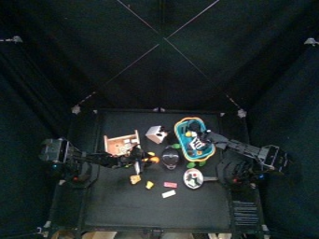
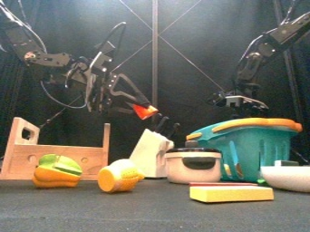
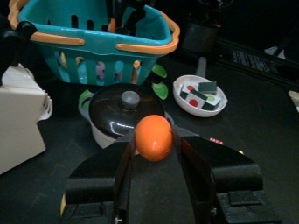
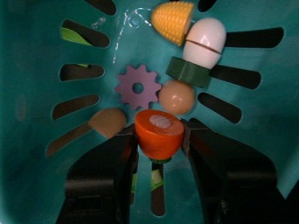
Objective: Assemble carrot
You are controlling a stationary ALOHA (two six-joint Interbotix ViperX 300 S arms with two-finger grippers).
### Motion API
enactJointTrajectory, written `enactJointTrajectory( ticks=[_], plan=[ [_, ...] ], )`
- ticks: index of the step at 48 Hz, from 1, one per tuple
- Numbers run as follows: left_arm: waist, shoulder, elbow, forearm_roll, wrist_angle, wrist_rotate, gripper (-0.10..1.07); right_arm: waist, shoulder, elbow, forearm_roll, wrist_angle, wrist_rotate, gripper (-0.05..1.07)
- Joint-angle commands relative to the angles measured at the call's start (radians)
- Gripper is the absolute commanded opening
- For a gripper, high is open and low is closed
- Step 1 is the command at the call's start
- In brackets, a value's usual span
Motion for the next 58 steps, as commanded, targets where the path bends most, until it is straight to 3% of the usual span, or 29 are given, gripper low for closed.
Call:
enactJointTrajectory(
  ticks=[1, 9, 20, 27, 34, 42, 51, 58],
  plan=[
    [0.002, -0.017, -0.012, -0.003, -0.017, -0.003, 0.63, 0.000, -0.025, -0.028, -0.015, -0.015, -0.006, 0.53],
    [0.006, -0.029, -0.018, -0.025, -0.031, -0.003, 0.63, 0.035, -0.067, -0.035, -0.067, -0.021, -0.009, 0.53],
    [0.000, -0.064, -0.018, -0.100, -0.060, -0.005, 0.63, 0.156, -0.186, -0.012, -0.198, -0.086, -0.006, 0.53],
    [0.000, -0.063, -0.020, -0.109, -0.123, -0.002, 0.63, 0.272, -0.293, 0.038, -0.264, -0.276, -0.002, 0.53],
    [0.000, -0.054, -0.025, -0.127, -0.209, -0.017, 0.63, 0.330, -0.383, 0.132, -0.321, -0.621, 0.005, 0.53],
    [-0.002, -0.052, -0.031, -0.107, -0.256, -0.028, 0.63, 0.328, -0.413, 0.219, -0.302, -0.907, 0.009, 0.53],
    [0.002, -0.052, -0.049, -0.049, -0.275, -0.034, 0.63, 0.305, -0.370, 0.232, -0.152, -0.925, 0.005, 0.53],
    [0.002, -0.051, -0.069, -0.048, -0.276, -0.034, 0.63, 0.319, -0.305, 0.218, -0.106, -0.925, 0.005, 0.53]
  ],
)
